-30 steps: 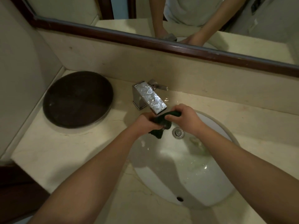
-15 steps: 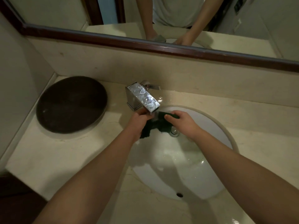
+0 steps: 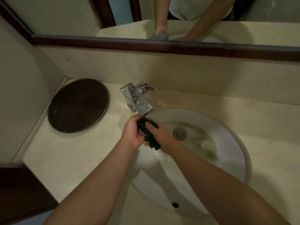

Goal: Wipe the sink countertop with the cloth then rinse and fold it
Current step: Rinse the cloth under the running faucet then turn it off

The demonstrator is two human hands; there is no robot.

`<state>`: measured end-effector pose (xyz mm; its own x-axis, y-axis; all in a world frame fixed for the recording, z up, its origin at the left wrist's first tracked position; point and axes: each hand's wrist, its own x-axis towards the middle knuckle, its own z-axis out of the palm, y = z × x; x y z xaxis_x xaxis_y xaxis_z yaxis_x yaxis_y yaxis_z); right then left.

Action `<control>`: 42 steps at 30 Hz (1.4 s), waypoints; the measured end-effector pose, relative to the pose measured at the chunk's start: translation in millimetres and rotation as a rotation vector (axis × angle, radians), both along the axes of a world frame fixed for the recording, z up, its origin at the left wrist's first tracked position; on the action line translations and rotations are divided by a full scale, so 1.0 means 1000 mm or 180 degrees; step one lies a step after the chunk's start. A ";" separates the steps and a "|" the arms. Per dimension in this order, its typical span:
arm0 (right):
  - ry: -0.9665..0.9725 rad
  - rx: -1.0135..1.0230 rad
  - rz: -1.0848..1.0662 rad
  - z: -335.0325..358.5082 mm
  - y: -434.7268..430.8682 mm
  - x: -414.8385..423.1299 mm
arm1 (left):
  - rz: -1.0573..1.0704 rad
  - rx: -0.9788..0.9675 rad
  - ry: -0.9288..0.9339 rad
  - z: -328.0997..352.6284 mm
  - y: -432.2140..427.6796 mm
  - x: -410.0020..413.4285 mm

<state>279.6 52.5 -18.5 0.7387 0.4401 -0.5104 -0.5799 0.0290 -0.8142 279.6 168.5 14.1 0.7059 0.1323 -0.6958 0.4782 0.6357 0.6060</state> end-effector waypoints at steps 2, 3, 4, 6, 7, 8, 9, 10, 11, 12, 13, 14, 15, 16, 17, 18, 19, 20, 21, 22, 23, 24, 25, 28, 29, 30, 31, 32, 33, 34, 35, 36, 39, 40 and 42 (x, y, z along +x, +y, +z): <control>0.0359 0.0104 0.0008 -0.006 -0.001 -0.002 | 0.0040 0.0532 -0.0068 -0.004 0.003 0.003; 0.0396 0.0000 0.0118 -0.009 -0.004 -0.001 | 0.0040 0.0786 -0.0095 -0.004 0.004 0.004; 0.0422 -0.0122 0.0192 -0.011 -0.009 0.000 | -0.0012 0.1024 -0.0116 -0.006 0.005 0.005; 0.0496 -0.0252 0.0207 -0.013 -0.022 0.003 | -0.0189 0.1391 -0.0107 -0.007 0.007 0.005; 0.0573 -0.0268 0.0183 -0.013 -0.029 0.005 | -0.0282 0.1465 -0.0127 -0.009 0.009 0.004; 0.0643 -0.0275 0.0155 -0.014 -0.034 0.006 | -0.0332 0.1499 -0.0180 -0.010 0.011 0.004; 0.0670 -0.0357 0.0116 -0.014 -0.039 0.007 | -0.0386 0.1568 -0.0210 -0.010 0.012 0.003; 0.0629 -0.0451 0.0022 -0.016 -0.040 0.008 | -0.0484 0.1646 -0.0260 -0.013 0.013 0.004; 0.0560 -0.0488 -0.0118 -0.017 -0.039 0.009 | -0.0641 0.1723 -0.0306 -0.015 0.013 0.005; 0.0495 -0.0457 -0.0288 -0.018 -0.036 0.011 | -0.0887 0.1830 -0.0346 -0.016 0.010 0.005; 0.0454 -0.0403 -0.0424 -0.015 -0.032 0.013 | -0.1192 0.1917 -0.0310 -0.015 0.006 0.005; 0.0393 -0.0366 -0.0486 -0.011 -0.028 0.014 | -0.1448 0.1864 -0.0199 -0.014 0.002 0.006; 0.0337 -0.0325 -0.0484 -0.007 -0.024 0.015 | -0.1619 0.1682 -0.0037 -0.015 0.000 0.007; 0.0273 -0.0281 -0.0445 -0.004 -0.021 0.016 | -0.1710 0.1377 0.0146 -0.015 -0.001 0.007; 0.0231 -0.0261 -0.0441 0.000 -0.019 0.016 | -0.1737 0.0994 0.0384 -0.013 -0.001 0.009; 0.0201 -0.0281 -0.0461 0.000 -0.019 0.018 | -0.1721 0.0652 0.0519 -0.011 -0.001 0.010; 0.0205 -0.0332 -0.0491 0.001 -0.021 0.019 | -0.1670 0.0378 0.0505 -0.012 -0.002 0.011; 0.0221 -0.0386 -0.0469 -0.001 -0.023 0.021 | -0.1604 0.0280 0.0400 -0.015 -0.002 0.015; 0.0289 -0.0423 -0.0417 -0.001 -0.026 0.021 | -0.1506 0.0345 0.0323 -0.016 -0.004 0.018; 0.0411 -0.0436 -0.0360 -0.005 -0.028 0.021 | -0.1365 0.0550 0.0276 -0.016 -0.005 0.021; 0.0575 -0.0432 -0.0331 -0.005 -0.029 0.019 | -0.1196 0.0597 0.0216 -0.018 -0.005 0.024; 0.0732 -0.0461 -0.0326 -0.007 -0.030 0.019 | -0.1016 0.0507 0.0176 -0.020 -0.006 0.027; 0.0882 -0.0483 -0.0358 -0.009 -0.029 0.018 | -0.0837 0.0393 0.0142 -0.022 -0.008 0.030; 0.1279 -0.0467 -0.0528 -0.020 -0.028 0.021 | -0.0605 0.0359 0.0109 -0.026 -0.012 0.032; 0.1483 -0.0321 -0.0641 -0.020 -0.027 0.022 | -0.0572 0.0297 0.0092 -0.026 -0.014 0.031; 0.1640 -0.0182 -0.0740 -0.022 -0.026 0.024 | -0.0527 0.0207 0.0113 -0.027 -0.015 0.031; 0.1727 -0.0044 -0.0836 -0.022 -0.023 0.025 | -0.0466 0.0114 0.0124 -0.029 -0.016 0.032; 0.1757 0.0060 -0.0961 -0.023 -0.020 0.027 | -0.0402 0.0036 0.0140 -0.030 -0.017 0.033; 0.1787 0.0193 -0.1123 -0.023 -0.016 0.029 | -0.0329 -0.0052 0.0132 -0.032 -0.018 0.035; 0.1831 0.0299 -0.1237 -0.024 -0.013 0.030 | -0.0222 -0.0115 0.0113 -0.033 -0.019 0.037; 0.1907 0.0334 -0.1244 -0.024 -0.009 0.032 | -0.0065 -0.0198 0.0093 -0.033 -0.020 0.039; 0.1970 0.0235 -0.1163 -0.022 -0.006 0.033 | 0.0055 -0.0246 0.0069 -0.035 -0.019 0.041; 0.1981 -0.0288 -0.0692 -0.013 -0.005 0.034 | 0.0107 -0.0303 -0.0018 -0.035 -0.018 0.043; 0.1934 -0.0423 -0.0572 -0.011 -0.004 0.034 | 0.0139 -0.0343 -0.0060 -0.036 -0.018 0.043; 0.1887 -0.0467 -0.0529 -0.009 -0.003 0.033 | 0.0267 -0.0463 -0.0123 -0.034 -0.017 0.045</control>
<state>312.2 49.7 -27.9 0.3643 0.2382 -0.9003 -0.9310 0.0699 -0.3583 324.4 151.3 -19.4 0.7231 0.0918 -0.6846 0.3979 0.7548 0.5215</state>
